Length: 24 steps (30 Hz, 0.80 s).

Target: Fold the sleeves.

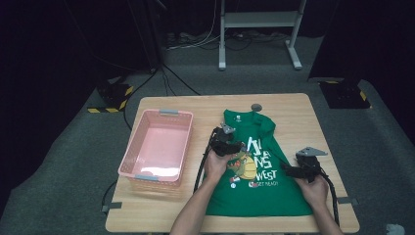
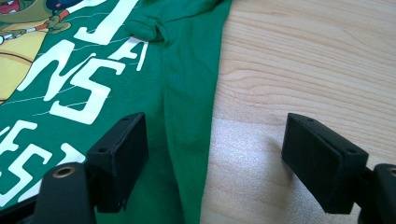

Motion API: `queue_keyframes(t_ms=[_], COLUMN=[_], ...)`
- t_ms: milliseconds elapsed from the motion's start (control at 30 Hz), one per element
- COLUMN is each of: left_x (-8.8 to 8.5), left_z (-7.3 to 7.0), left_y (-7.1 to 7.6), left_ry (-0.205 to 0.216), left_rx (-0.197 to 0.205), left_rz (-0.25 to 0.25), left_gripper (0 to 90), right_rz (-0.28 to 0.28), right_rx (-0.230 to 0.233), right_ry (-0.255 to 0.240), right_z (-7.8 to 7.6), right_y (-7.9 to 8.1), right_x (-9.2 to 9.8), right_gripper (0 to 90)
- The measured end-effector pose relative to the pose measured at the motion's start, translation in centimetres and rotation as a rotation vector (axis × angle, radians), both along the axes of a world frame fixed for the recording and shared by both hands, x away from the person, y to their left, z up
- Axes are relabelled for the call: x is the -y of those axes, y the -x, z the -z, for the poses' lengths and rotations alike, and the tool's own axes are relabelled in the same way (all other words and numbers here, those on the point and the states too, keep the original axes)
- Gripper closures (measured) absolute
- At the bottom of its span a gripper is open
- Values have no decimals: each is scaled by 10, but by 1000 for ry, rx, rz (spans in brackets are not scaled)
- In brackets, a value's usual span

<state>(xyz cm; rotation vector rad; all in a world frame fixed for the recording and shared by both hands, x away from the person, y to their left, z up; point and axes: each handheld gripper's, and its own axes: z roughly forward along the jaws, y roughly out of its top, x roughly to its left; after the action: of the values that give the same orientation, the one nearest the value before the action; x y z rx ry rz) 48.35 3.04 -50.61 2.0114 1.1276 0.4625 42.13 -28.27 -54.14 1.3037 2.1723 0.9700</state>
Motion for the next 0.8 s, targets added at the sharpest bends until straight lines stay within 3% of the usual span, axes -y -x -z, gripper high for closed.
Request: queue_keyframes(t_ms=[267,600,800], left_x=[-9,-18,-22], left_z=[-7,-6,-7], left_y=[4,6,10], left_ry=[17,47,44], left_rx=[8,-22,-7], left_rz=[-13,-39,-53], left_gripper=[315,229,189], right_rz=[1,2,1], right_rx=[-1,-2,-1], right_ry=[0,-1,0], right_z=[0,0,0], right_y=[0,0,0], right_x=[0,0,0], right_gripper=[223,222,220])
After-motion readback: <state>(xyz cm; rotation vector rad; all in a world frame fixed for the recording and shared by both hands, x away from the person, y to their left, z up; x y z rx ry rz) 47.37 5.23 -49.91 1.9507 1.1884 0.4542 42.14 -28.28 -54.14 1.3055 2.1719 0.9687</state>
